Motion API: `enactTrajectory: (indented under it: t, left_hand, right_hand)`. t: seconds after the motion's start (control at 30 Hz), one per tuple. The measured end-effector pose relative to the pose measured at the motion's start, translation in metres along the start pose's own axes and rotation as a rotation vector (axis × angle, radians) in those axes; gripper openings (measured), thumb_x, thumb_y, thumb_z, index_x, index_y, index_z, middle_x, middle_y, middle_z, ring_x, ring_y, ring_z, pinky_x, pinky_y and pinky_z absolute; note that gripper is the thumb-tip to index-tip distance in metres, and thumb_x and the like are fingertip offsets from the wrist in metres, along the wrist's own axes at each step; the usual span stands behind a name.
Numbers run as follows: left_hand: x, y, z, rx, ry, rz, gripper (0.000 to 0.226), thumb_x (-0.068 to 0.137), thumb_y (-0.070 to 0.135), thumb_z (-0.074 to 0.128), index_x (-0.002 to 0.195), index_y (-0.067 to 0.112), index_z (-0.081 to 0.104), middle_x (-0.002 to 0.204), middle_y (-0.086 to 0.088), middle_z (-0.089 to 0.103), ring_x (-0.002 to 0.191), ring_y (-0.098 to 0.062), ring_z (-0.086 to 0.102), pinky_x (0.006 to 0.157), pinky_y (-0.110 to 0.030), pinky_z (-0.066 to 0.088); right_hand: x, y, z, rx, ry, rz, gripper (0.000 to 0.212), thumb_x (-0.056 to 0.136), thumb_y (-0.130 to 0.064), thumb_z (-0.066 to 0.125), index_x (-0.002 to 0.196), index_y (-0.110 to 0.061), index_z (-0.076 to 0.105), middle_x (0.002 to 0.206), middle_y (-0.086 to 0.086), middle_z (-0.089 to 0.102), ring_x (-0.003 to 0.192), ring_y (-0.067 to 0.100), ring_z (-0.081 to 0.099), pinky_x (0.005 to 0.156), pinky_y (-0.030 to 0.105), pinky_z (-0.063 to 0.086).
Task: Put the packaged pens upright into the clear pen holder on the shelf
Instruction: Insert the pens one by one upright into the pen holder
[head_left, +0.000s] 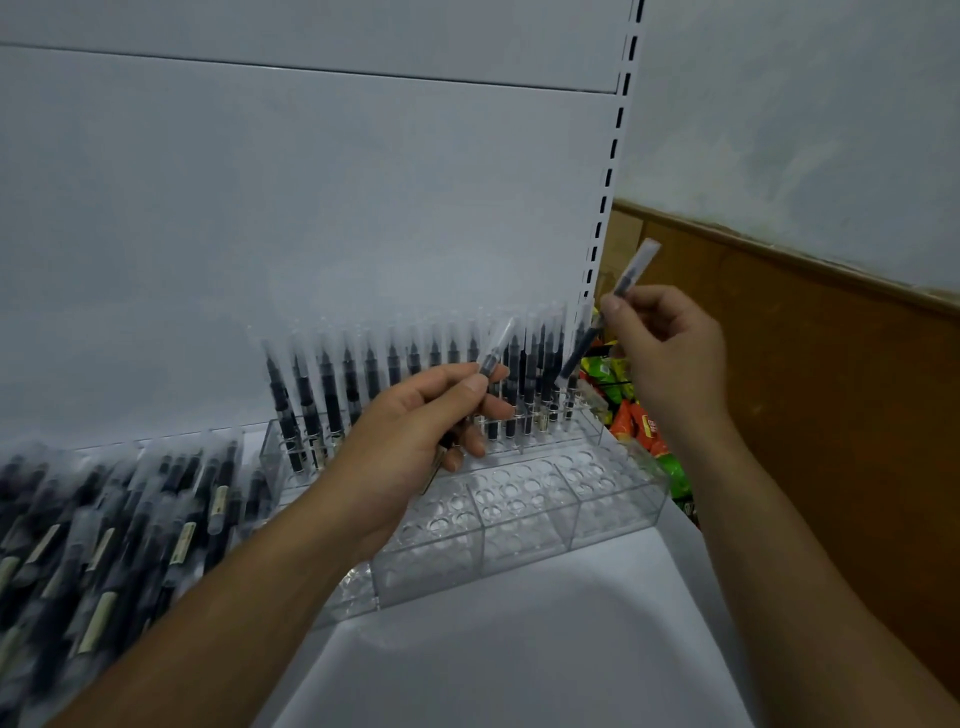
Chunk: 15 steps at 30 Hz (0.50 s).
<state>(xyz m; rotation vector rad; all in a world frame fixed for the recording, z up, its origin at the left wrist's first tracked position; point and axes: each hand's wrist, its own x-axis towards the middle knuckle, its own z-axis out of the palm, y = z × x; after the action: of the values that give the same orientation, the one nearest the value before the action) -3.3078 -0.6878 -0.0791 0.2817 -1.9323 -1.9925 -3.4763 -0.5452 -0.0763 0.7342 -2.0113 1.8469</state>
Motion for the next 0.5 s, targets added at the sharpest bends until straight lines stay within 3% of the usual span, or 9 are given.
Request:
enactTrajectory:
  t: [0.1,0.23,0.37,0.5]
  left_hand:
    - [0.000,0.000,0.000,0.001,-0.004,0.000,0.023,0.096,0.022,0.051,0.112,0.019,0.068,0.086,0.002,0.073,0.059,-0.006,0.055,0.050,-0.015,0.042]
    - [0.000,0.000,0.000,-0.002,-0.015,0.001,0.024,0.096,0.021,0.051,0.112,0.019,0.068,0.084,0.003,0.072,0.059,-0.005,0.055,0.050,-0.015,0.042]
    - [0.000,-0.001,-0.001,-0.004,-0.019,0.003,0.024,0.096,0.021,0.051,0.112,0.018,0.068,0.084,0.003,0.072,0.059,-0.005,0.055,0.050,-0.015,0.042]
    - [-0.001,-0.001,-0.001,0.000,-0.024,0.007,0.024,0.096,0.021,0.052,0.113,0.018,0.068,0.084,0.002,0.072,0.060,-0.006,0.055,0.051,-0.015,0.042]
  right_hand:
    - [0.000,0.008,0.005,-0.177,-0.039,-0.049,0.010,0.091,-0.028,0.067,0.097,-0.021,0.070,0.085,-0.010,0.068,0.080,0.008,0.065,0.071,0.026,0.057]
    - [-0.001,0.013,0.004,-0.329,-0.093,-0.080,0.010,0.090,-0.034,0.067,0.092,-0.024,0.069,0.082,-0.014,0.066,0.077,0.005,0.062,0.069,0.030,0.056]
    - [-0.002,0.021,0.007,-0.512,-0.299,-0.003,0.015,0.089,-0.038,0.068,0.093,-0.024,0.070,0.083,-0.011,0.066,0.077,0.011,0.062,0.072,0.042,0.057]
    - [-0.002,0.017,0.003,-0.612,-0.346,0.019,0.017,0.088,-0.043,0.067,0.090,-0.026,0.067,0.085,-0.010,0.067,0.078,0.009,0.060,0.065,0.029,0.048]
